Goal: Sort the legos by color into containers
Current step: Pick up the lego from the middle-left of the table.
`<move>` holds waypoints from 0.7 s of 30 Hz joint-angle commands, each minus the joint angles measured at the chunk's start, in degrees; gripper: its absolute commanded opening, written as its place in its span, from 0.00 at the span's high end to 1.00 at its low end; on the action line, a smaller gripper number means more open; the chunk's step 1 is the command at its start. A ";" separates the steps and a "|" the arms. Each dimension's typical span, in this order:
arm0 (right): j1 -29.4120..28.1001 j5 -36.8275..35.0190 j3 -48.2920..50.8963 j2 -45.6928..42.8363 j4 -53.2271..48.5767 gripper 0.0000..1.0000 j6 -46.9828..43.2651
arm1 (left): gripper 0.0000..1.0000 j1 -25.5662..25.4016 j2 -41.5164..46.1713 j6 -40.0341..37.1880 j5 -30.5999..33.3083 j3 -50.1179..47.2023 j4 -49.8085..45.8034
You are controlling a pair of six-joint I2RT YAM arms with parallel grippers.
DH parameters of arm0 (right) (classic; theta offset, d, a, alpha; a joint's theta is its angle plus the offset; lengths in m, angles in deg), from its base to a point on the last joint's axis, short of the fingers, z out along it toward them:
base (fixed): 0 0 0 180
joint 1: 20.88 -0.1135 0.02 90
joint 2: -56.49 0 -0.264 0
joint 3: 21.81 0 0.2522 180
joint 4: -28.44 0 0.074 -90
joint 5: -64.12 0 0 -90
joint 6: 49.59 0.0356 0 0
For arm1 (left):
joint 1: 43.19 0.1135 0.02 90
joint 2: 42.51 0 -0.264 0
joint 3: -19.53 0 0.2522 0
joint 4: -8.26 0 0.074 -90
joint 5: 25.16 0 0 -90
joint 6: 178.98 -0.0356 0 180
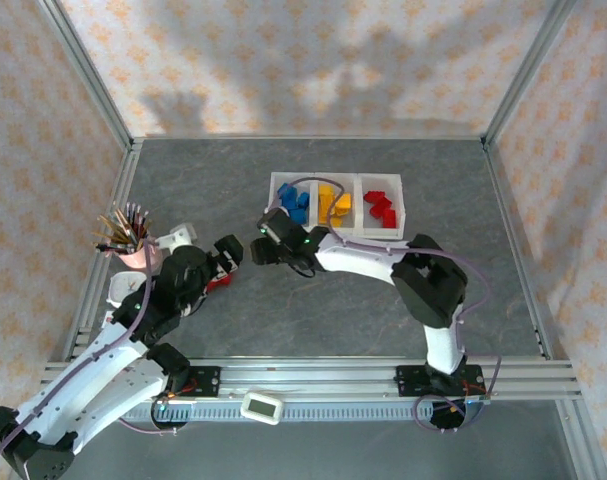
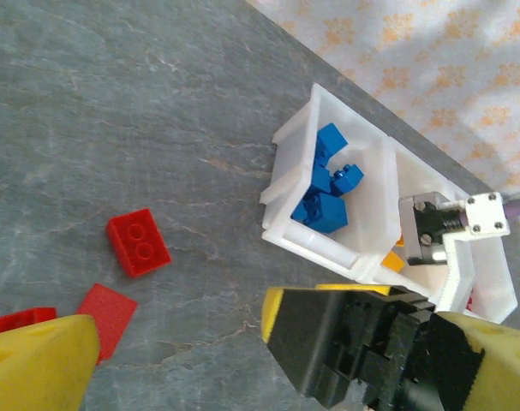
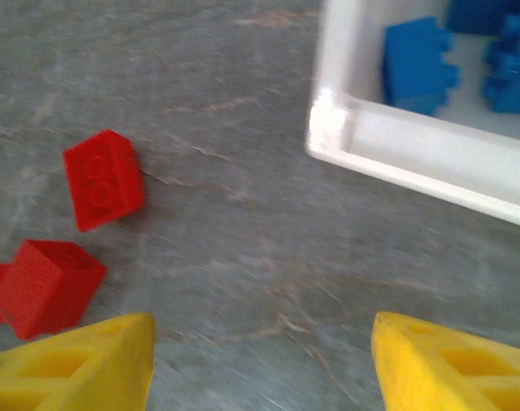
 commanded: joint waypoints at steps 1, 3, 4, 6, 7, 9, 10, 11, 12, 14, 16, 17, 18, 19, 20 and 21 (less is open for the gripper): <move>-1.13 1.10 -4.80 3.75 1.59 0.30 -0.11 | 0.01 0.57 2.38 1.95 3.99 -0.22 -4.97; -1.42 1.22 -6.89 6.10 1.90 0.29 -1.36 | 0.01 0.57 3.48 2.56 4.86 0.01 -6.54; -1.41 1.41 -8.02 7.52 1.99 0.28 -2.00 | 0.01 0.64 4.06 2.81 5.43 0.06 -7.41; -1.44 1.87 -11.43 10.36 0.82 0.28 -3.15 | 0.01 0.65 5.02 3.73 6.97 0.41 -9.01; -1.52 2.11 -13.14 11.73 0.37 0.27 -3.50 | 0.01 0.73 5.54 4.33 7.85 0.52 -9.99; -1.53 2.60 -15.42 13.77 0.48 0.26 -4.20 | 0.01 0.72 6.81 4.91 9.01 0.41 -10.68; -1.58 2.68 -16.56 14.86 0.54 0.25 -4.63 | 0.01 0.80 7.52 5.12 9.23 0.14 -10.68; -1.56 2.74 -17.94 16.11 0.27 0.25 -5.06 | 0.01 0.83 8.19 5.23 9.41 -0.03 -10.68; -1.56 2.83 -19.29 17.20 -0.21 0.24 -5.43 | 0.01 0.90 8.71 5.54 9.66 -0.21 -10.77; -1.69 2.98 -22.69 19.93 -1.67 0.23 -6.35 | 0.01 0.91 9.52 5.92 10.45 -0.33 -11.54; -1.81 3.05 -25.41 22.02 -2.82 0.23 -7.31 | 0.01 0.98 10.01 6.63 11.60 -0.31 -12.46; -1.96 2.93 -26.58 22.91 -3.26 0.23 -7.81 | 0.01 1.01 10.28 7.00 12.20 -0.30 -13.02; -2.00 2.79 -27.41 23.59 -3.56 0.22 -8.13 | 0.01 1.01 10.55 7.01 12.60 -0.31 -13.22; -2.06 2.67 -28.45 24.43 -4.01 0.22 -8.37 | 0.01 1.00 10.85 7.15 12.86 -0.37 -13.26; -2.04 2.59 -29.70 25.33 -4.94 0.22 -8.46 | 0.01 1.01 11.17 7.14 13.00 -0.61 -13.16; -2.11 2.67 -30.71 25.99 -5.64 0.22 -8.57 | 0.01 1.00 11.49 7.08 13.05 -0.74 -13.01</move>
